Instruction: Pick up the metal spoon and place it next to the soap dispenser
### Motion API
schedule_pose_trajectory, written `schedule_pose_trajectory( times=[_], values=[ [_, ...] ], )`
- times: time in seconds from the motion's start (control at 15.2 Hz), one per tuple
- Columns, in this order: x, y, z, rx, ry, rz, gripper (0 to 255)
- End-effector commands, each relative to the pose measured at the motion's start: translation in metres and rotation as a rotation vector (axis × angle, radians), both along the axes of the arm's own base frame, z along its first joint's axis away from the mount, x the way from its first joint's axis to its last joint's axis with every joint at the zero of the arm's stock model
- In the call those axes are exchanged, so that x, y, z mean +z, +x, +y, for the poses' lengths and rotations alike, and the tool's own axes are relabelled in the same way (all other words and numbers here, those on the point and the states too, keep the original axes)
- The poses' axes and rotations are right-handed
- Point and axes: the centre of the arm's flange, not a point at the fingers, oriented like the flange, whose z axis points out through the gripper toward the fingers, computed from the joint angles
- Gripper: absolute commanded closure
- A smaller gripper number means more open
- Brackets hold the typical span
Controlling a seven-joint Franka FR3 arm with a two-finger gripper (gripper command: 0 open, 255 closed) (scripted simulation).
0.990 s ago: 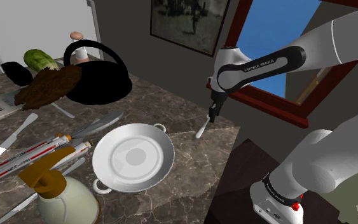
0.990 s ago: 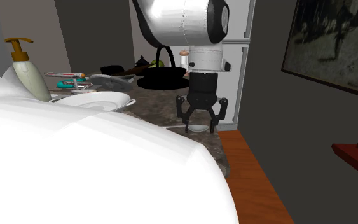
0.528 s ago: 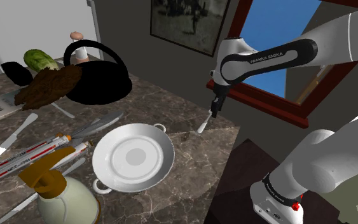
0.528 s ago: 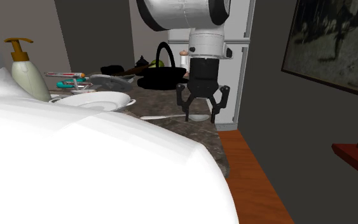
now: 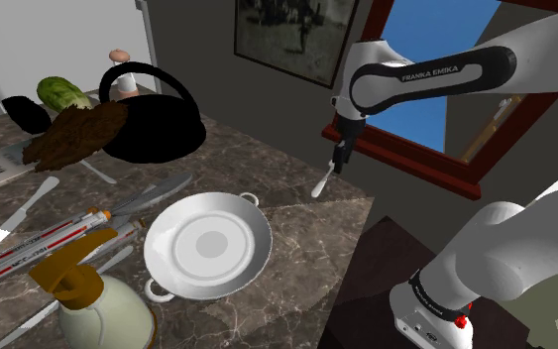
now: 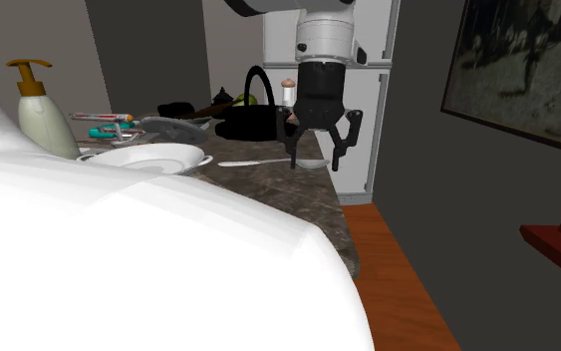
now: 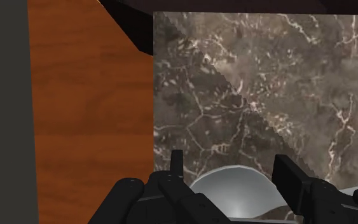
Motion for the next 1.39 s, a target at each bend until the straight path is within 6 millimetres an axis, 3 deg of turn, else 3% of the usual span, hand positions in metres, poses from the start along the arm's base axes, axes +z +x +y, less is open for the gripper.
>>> schedule_pose_trajectory(
  times=[0.0, 1.32],
  values=[
    [0.011, 0.000, -0.001, 0.000, 0.000, 0.000, 255],
    [0.116, 0.000, -0.001, 0.000, 0.000, 0.000, 255]
  ],
)
